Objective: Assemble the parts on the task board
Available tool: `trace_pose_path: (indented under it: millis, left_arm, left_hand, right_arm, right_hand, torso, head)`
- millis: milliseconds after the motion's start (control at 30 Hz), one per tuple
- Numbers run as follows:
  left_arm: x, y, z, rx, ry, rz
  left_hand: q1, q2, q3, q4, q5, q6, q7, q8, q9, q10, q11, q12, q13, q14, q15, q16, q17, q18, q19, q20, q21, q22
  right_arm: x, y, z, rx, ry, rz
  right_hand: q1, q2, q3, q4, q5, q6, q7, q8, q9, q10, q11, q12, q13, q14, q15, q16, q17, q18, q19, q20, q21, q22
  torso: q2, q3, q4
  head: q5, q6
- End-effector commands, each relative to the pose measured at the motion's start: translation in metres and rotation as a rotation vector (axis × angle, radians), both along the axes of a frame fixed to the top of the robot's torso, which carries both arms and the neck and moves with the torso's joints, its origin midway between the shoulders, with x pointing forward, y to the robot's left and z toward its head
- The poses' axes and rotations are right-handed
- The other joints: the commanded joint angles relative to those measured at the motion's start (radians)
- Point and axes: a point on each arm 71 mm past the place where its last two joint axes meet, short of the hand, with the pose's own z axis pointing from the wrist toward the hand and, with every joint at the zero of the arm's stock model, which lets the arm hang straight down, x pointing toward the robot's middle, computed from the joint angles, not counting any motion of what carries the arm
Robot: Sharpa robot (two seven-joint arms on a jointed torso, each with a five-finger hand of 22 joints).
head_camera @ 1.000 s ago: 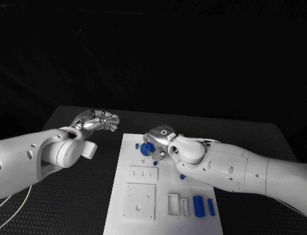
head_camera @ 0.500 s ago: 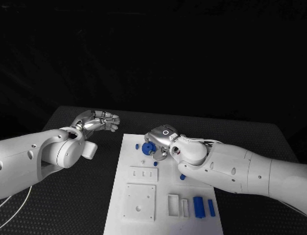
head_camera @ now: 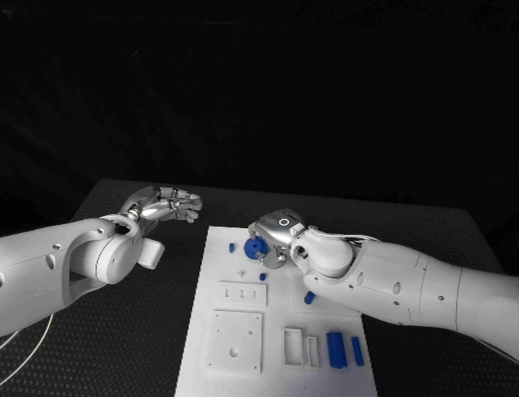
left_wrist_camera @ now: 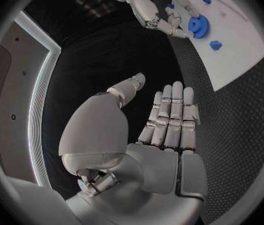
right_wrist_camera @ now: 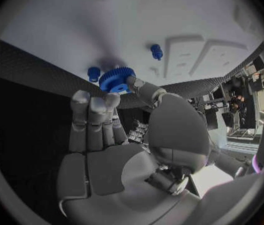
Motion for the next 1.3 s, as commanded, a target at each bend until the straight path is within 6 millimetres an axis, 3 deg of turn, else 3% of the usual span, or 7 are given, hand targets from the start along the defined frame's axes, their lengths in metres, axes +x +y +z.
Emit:
trace_pose_path:
  millis: [33,400,700,1300]
  left_arm:
    - [0.000,-0.002,0.001,-0.002,-0.007,-0.010]
    - [0.000,-0.001,0.001,-0.002,-0.007,-0.009]
    - [0.000,-0.001,0.001,-0.001,-0.007,-0.008]
    - [0.000,0.000,0.001,-0.001,-0.007,-0.008]
  left_hand:
    - [-0.010,0.003,0.006,0.001,-0.004,-0.006,-0.001,-0.005,0.001,-0.007,0.002,-0.006,-0.001,0.000,-0.002,0.001,0.001,0.017,-0.005,0.001,0.002,0.020]
    - [-0.010,0.003,0.006,0.001,-0.004,-0.006,-0.001,-0.005,0.001,-0.007,0.002,-0.006,-0.001,0.000,-0.002,0.001,0.001,0.017,-0.006,0.001,0.002,0.019]
    - [-0.010,0.003,0.006,0.001,-0.004,-0.006,-0.001,-0.005,0.001,-0.007,0.002,-0.006,-0.001,0.000,-0.001,0.000,0.002,0.017,-0.006,0.001,0.002,0.019]
    - [-0.010,0.003,0.007,0.001,-0.004,-0.006,-0.001,-0.005,0.001,-0.007,0.002,-0.006,0.000,0.000,-0.001,0.000,0.002,0.016,-0.006,0.001,0.002,0.019]
  right_arm:
    - [0.001,-0.003,-0.003,-0.031,0.011,-0.013]
    - [0.005,-0.007,-0.009,-0.066,0.076,-0.030]
    - [0.008,-0.013,-0.013,-0.088,0.107,-0.056]
    - [0.005,-0.011,-0.013,-0.073,0.121,-0.040]
  right_hand:
    - [0.001,-0.006,0.004,-0.004,-0.002,0.173,-0.015,-0.006,0.001,-0.050,-0.036,-0.005,-0.002,-0.005,-0.004,-0.003,0.001,0.045,-0.001,-0.004,0.004,0.002]
    - [-0.004,-0.006,0.000,-0.008,-0.002,0.170,-0.014,-0.008,0.001,-0.052,-0.035,-0.007,-0.002,-0.007,-0.003,-0.006,0.001,0.045,-0.003,-0.003,0.003,0.001]
    - [-0.028,-0.006,-0.038,-0.032,-0.001,0.128,0.004,-0.036,-0.007,-0.080,-0.018,-0.012,0.002,-0.024,0.013,-0.022,-0.001,0.045,-0.028,0.007,-0.009,0.001]
    - [-0.029,-0.005,-0.041,-0.034,-0.001,0.127,0.006,-0.037,-0.007,-0.084,-0.016,-0.011,0.003,-0.026,0.014,-0.025,-0.001,0.045,-0.030,0.008,-0.010,0.001]
  torso:
    - [0.000,-0.0003,0.0010]
    - [0.000,-0.0011,-0.0004]
    - [0.000,-0.0011,0.0006]
    - [-0.001,-0.0011,0.0005]
  head:
    - [-0.001,0.000]
    - [0.000,-0.003]
    - [-0.001,-0.006]
    - [-0.002,-0.009]
